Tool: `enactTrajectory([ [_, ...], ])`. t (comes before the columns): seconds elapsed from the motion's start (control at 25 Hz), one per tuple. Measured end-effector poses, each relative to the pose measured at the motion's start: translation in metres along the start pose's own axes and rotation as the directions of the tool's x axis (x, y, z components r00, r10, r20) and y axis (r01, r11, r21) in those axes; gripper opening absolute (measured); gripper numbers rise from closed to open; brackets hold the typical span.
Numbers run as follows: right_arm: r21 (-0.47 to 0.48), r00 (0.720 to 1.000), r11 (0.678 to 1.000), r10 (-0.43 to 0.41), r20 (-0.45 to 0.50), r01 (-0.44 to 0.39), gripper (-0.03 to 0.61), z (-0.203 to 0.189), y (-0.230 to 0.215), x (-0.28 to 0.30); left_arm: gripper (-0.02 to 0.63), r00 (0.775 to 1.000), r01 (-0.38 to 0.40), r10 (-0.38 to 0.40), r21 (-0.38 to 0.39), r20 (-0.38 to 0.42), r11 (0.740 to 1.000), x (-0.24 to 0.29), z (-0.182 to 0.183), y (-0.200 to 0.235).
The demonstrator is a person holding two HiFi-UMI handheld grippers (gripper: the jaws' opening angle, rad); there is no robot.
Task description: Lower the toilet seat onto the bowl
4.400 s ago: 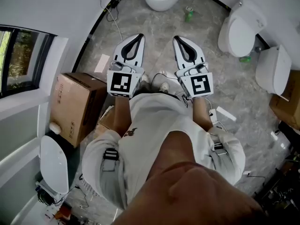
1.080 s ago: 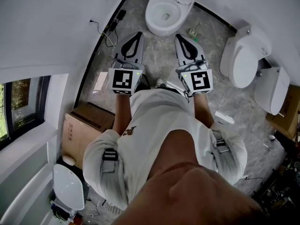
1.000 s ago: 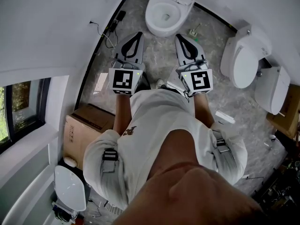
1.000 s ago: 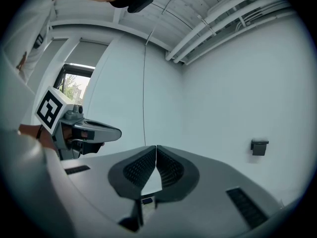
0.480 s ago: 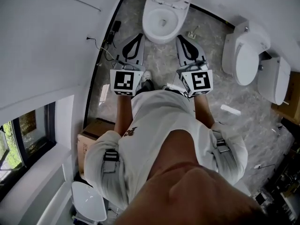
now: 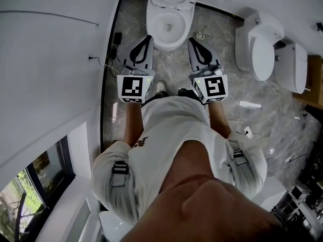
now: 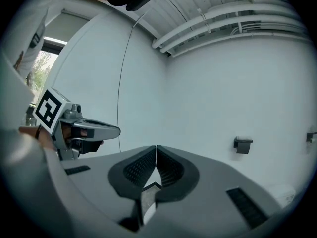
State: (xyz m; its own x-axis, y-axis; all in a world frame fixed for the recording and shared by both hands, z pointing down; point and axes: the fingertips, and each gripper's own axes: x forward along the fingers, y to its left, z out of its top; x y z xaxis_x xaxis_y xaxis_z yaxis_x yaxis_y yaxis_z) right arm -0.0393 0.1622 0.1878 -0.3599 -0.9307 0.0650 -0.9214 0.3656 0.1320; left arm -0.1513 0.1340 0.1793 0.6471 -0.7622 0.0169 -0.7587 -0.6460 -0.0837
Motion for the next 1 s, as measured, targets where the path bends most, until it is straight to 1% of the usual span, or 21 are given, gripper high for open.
enactTrajectory([
  [0.24, -0.018, 0.997, 0.997, -0.075, -0.027, 0.075, 0.021, -0.005, -0.003, 0.012, 0.021, 0.998, 0.066, -0.066, -0.007, 0.017, 0.998, 0.018, -0.002, 0.013],
  [0.4, -0.011, 0.993, 0.994, -0.109, -0.044, 0.109, 0.021, -0.007, -0.008, 0.025, 0.021, 0.995, 0.102, -0.102, -0.021, 0.008, 0.995, 0.031, -0.008, 0.023],
  [0.56, -0.004, 0.988, 0.991, -0.137, -0.064, 0.137, 0.021, -0.013, -0.018, 0.035, 0.021, 0.993, 0.121, -0.121, -0.024, 0.001, 0.992, 0.049, -0.014, 0.030],
  [0.68, 0.006, 0.988, 0.990, -0.137, -0.073, 0.137, 0.021, -0.023, -0.025, 0.046, 0.021, 0.992, 0.129, -0.129, -0.024, -0.005, 0.991, 0.061, -0.019, 0.033],
  [0.8, 0.016, 0.988, 0.991, -0.131, -0.076, 0.133, 0.021, -0.023, -0.034, 0.059, 0.021, 0.991, 0.133, -0.133, -0.021, -0.015, 0.991, 0.076, -0.019, 0.039],
  [1.0, 0.033, 0.989, 0.992, -0.123, -0.077, 0.126, 0.021, -0.028, -0.059, 0.093, 0.021, 0.992, 0.124, -0.124, -0.009, -0.033, 0.992, 0.112, -0.021, 0.057],
])
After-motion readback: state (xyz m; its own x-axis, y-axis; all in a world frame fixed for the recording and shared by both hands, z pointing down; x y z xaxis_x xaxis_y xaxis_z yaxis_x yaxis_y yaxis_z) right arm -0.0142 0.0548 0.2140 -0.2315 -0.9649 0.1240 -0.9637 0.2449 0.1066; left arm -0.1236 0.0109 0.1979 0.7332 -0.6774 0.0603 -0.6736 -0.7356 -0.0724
